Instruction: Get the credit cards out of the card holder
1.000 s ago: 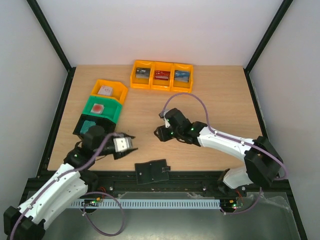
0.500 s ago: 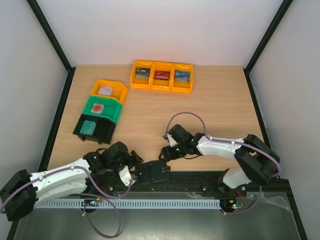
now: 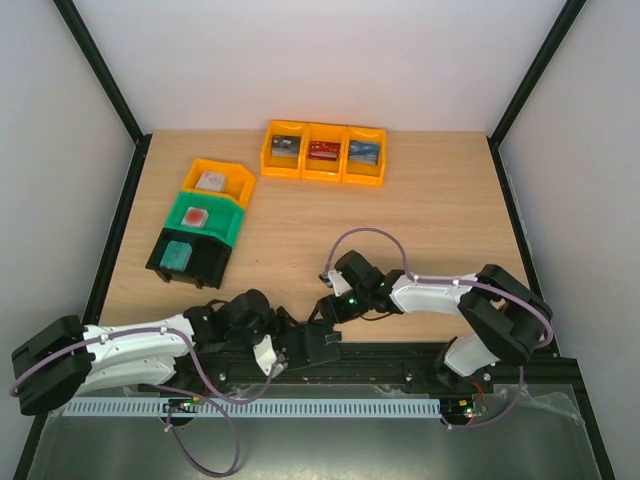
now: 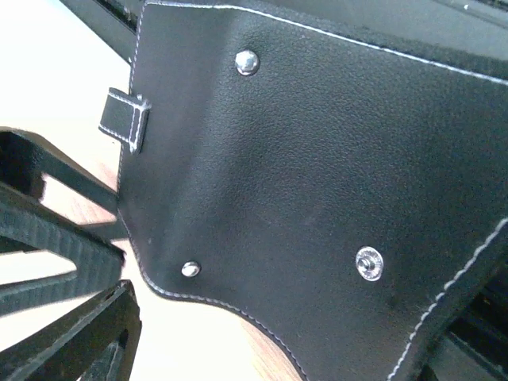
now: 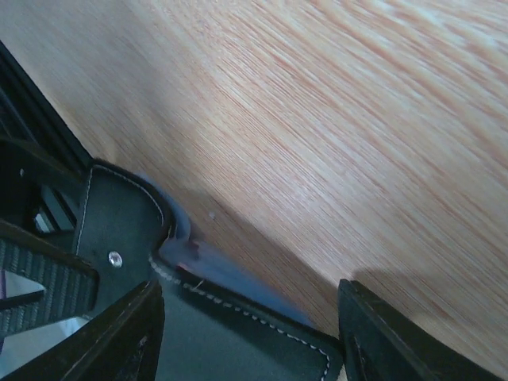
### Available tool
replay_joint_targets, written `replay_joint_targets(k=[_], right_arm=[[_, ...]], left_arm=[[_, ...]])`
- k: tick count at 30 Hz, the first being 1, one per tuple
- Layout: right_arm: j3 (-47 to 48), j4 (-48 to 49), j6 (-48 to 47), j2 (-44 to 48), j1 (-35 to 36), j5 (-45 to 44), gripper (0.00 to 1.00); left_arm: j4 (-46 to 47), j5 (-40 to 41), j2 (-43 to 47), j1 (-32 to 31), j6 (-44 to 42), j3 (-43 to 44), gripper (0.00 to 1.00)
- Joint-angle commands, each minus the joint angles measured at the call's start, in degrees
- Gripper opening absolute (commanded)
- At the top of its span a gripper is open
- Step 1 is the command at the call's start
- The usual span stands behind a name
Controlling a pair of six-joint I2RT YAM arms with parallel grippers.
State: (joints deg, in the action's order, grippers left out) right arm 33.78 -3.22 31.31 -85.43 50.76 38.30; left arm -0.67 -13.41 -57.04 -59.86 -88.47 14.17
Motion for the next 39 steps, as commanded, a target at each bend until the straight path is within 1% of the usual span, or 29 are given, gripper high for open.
replay_joint_targets(k=[1,2,3,5,7,9,12,15,19,22,24,27,30,31,34,37,39], right_arm=[[-0.89,-1.94,0.41,-3.69,0.69,-0.08,0.59],[-0.62,-2.05,0.27,-3.75,0.68,-0.07,0.59],[-0.39,-2.14,0.09,-3.62,0.62,0.04,0.60],[-0.34,-2.17,-0.10,-3.29,0.41,0.58,0.62],[-0.36,-2.15,-0.19,-2.57,-0.20,1.23,0.64],[-0.21,-2.57,-0.60,-1.78,-1.46,1.73,0.66],[0.89,-4.33,-2.07,-0.83,-3.96,1.88,0.68],[2.68,-6.49,-3.51,1.67,-6.95,0.84,0.71],[6.40,-7.21,-6.22,7.34,-9.66,-2.04,0.75],[8.90,-5.10,-10.02,11.67,-9.84,-2.93,0.77],[10.03,-2.67,-12.87,15.38,-9.97,-3.32,0.78],[10.83,0.95,-18.31,22.43,-10.46,-4.31,0.82],[10.16,4.86,-23.41,30.93,-10.80,-5.09,0.87],[9.24,6.65,-24.60,33.34,-10.80,-5.12,0.89],[5.61,11.87,-27.39,39.93,-10.82,-4.98,0.95],[3.58,15.12,-28.16,42.82,-10.86,-4.97,0.99],[3.13,17.23,-27.44,41.75,-11.09,-3.25,1.00]], left_arm=[[4.61,-4.80,-1.46,-1.08,3.94,0.16,0.73],[5.04,-5.39,-1.91,-1.20,5.87,0.42,0.65],[5.20,-5.78,-2.13,-1.29,7.87,0.49,0.53],[4.95,-5.81,-1.57,-1.29,8.98,0.18,0.33],[5.24,-5.00,-0.53,-1.29,9.95,-0.04,0.20],[5.85,-4.17,0.34,-1.17,12.55,0.12,0.04],[5.47,-3.30,1.66,-1.18,17.37,1.63,0.02],[0.81,-3.04,3.20,-0.12,25.49,5.39,0.02],[-9.55,-7.09,4.61,4.39,39.96,11.87,0.02],[-12.99,-10.56,5.23,7.85,53.60,15.81,0.02],[-13.07,-14.99,6.05,11.47,62.92,17.52,0.02],[-10.14,-20.24,7.69,18.22,76.58,18.07,0.02],[-6.18,-23.16,9.61,23.19,89.35,17.59,0.02],[-4.77,-23.75,10.48,24.53,92.39,17.37,0.02],[-1.16,-25.87,13.38,27.21,99.10,17.29,0.02],[0.59,-27.98,15.37,28.75,100.11,18.49,0.02],[0.47,-29.10,16.24,29.64,99.29,19.60,0.02]])
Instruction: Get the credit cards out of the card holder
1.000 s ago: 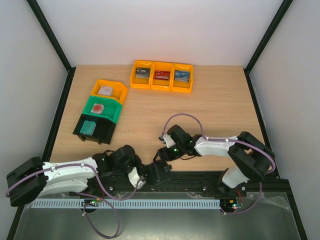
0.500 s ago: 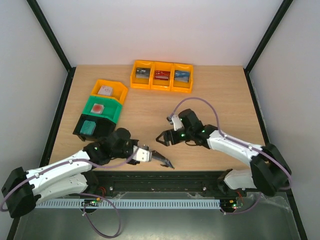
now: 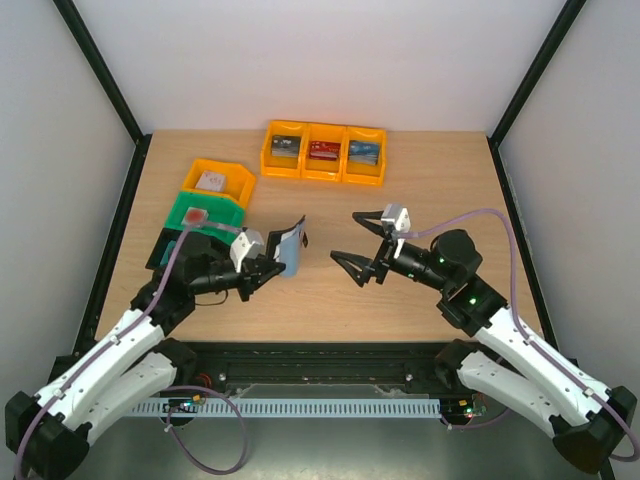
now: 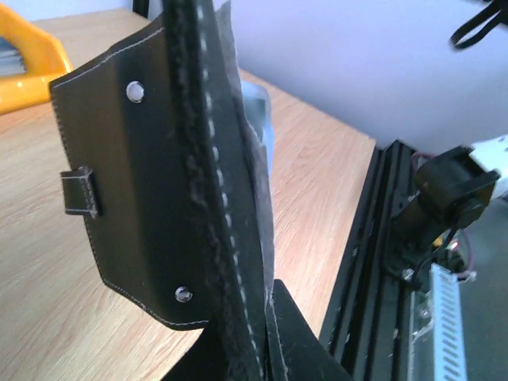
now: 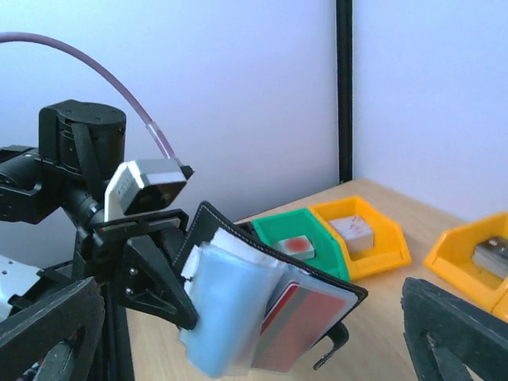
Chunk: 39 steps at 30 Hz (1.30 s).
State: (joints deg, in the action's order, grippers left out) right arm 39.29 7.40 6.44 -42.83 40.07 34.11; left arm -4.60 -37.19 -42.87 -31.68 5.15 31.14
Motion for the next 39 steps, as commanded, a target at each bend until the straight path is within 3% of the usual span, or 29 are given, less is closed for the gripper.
replay_joint_targets(k=[1,6,14,22,25,30,35,37,39], right_arm=[[-2.19,7.16,-2.13,-2.14,-0.71,2.15,1.00],[-2.84,16.14,4.67,-8.60,-6.18,11.90,0.99],[2.61,15.59,5.96,-15.32,-6.32,27.02,0.99],[3.91,18.77,8.22,-14.67,-6.03,29.19,0.99],[5.87,15.42,7.19,-16.97,-5.71,29.62,0.99],[5.88,19.63,9.81,-18.01,-5.64,40.48,0.77],[6.22,16.26,8.60,-17.52,-5.68,41.30,0.22],[6.52,16.49,9.30,-16.97,-5.67,41.60,0.04],[6.33,15.92,9.14,-16.15,-5.62,41.45,0.02]], left_arm=[[4.11,-6.65,2.64,1.79,4.71,3.26,0.02],[1.49,-10.71,5.56,1.89,-2.18,6.48,0.02],[2.10,-16.00,5.89,1.25,-7.81,10.85,0.02],[2.71,-15.50,4.85,-0.57,-10.23,13.39,0.02],[5.19,-16.18,4.27,-1.13,-9.49,12.72,0.02],[5.72,-15.63,4.20,-1.13,-9.15,11.89,0.02],[5.64,-14.94,4.36,-1.19,-8.67,11.18,0.02],[5.75,-14.64,4.37,-1.05,-8.54,10.62,0.02],[5.74,-14.60,4.58,-0.89,-8.39,10.11,0.02]])
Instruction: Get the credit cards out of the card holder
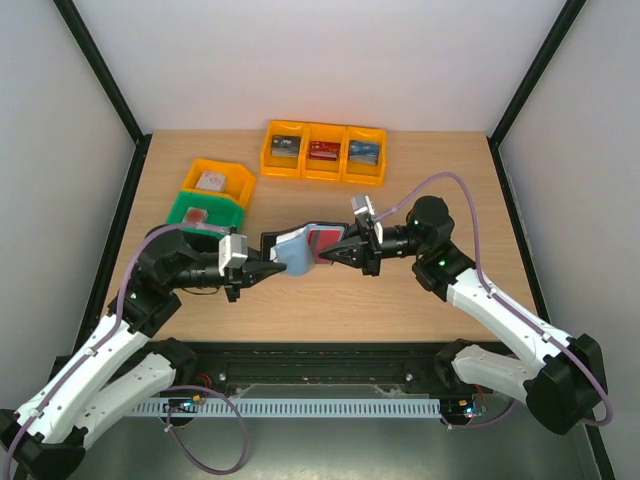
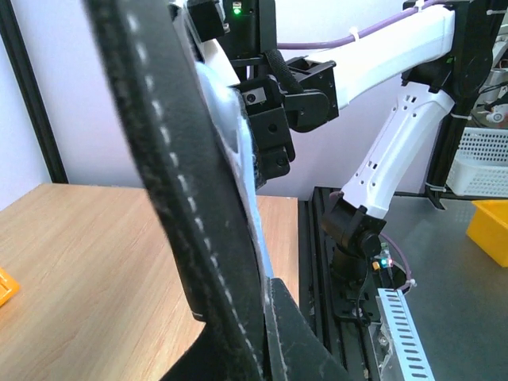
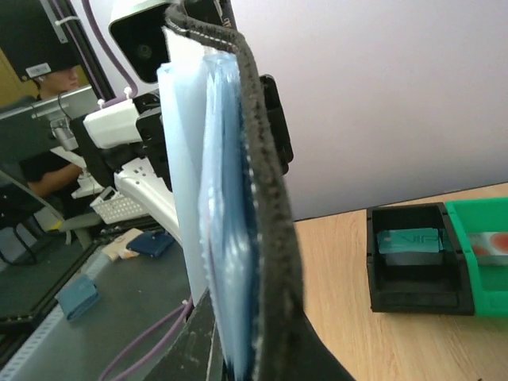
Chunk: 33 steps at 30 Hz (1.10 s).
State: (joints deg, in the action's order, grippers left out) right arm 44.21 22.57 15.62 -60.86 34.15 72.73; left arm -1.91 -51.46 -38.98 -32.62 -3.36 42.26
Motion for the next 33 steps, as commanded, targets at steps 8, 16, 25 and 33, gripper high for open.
replay_joint_targets(k=[8,16,25,33], right_arm=[[1.41,-8.94,-1.86,4.96,0.30,-10.99,0.02],[8.67,-29.57,2.81,-0.29,0.30,-44.41,0.02],[20.45,-47.48,7.29,-15.94,10.67,-73.54,0.02],[18.09,-36.09,2.17,-14.09,14.47,-50.37,0.02]], left_arm=[[8.94,26.74,3.12,3.44,10.65,-5.39,0.29],[8.93,34.06,4.60,4.23,10.55,-6.68,0.61],[7.16,13.62,3.27,0.21,6.24,-7.33,0.38],[14.84,17.37,-0.60,-2.08,21.38,-11.33,0.37]])
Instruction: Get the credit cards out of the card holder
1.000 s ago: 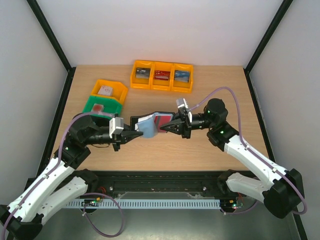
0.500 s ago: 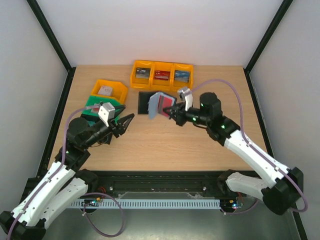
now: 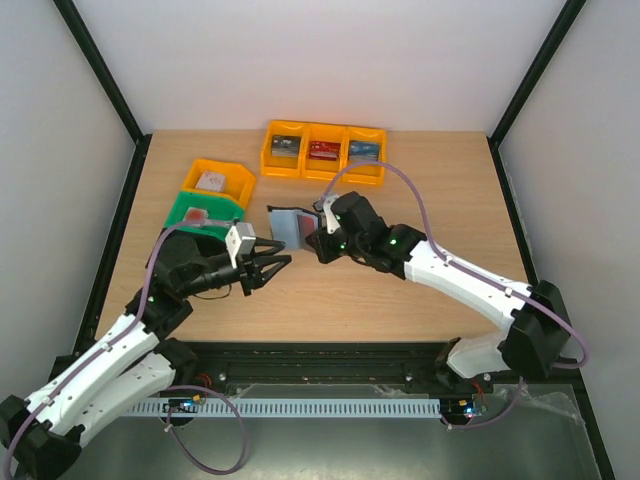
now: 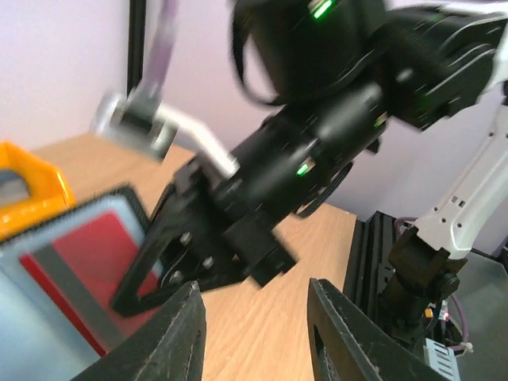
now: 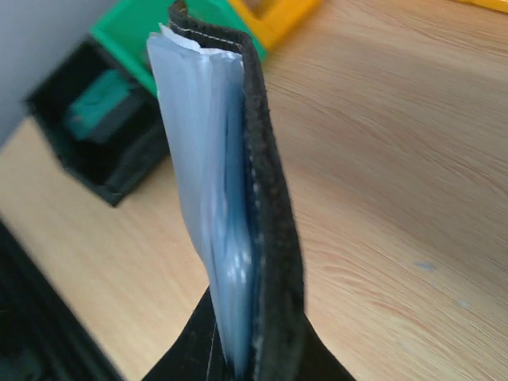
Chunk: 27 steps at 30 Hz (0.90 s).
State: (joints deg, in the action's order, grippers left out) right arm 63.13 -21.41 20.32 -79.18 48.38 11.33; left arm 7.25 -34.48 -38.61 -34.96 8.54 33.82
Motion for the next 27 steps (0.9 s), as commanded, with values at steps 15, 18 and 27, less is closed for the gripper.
replay_joint_targets(k=[15,18,27], right_arm=[[-4.39,13.94,-7.74,7.36,0.29,25.81,0.02],[-4.94,14.84,-9.56,8.78,0.31,29.79,0.02],[-10.15,25.49,-11.10,14.28,0.31,40.20,0.02]], left_arm=[[4.31,5.34,0.00,2.47,14.92,-5.30,0.43],[4.10,4.87,0.18,3.17,15.27,-5.14,0.44],[3.94,0.08,0.35,4.11,15.84,-4.60,0.43]])
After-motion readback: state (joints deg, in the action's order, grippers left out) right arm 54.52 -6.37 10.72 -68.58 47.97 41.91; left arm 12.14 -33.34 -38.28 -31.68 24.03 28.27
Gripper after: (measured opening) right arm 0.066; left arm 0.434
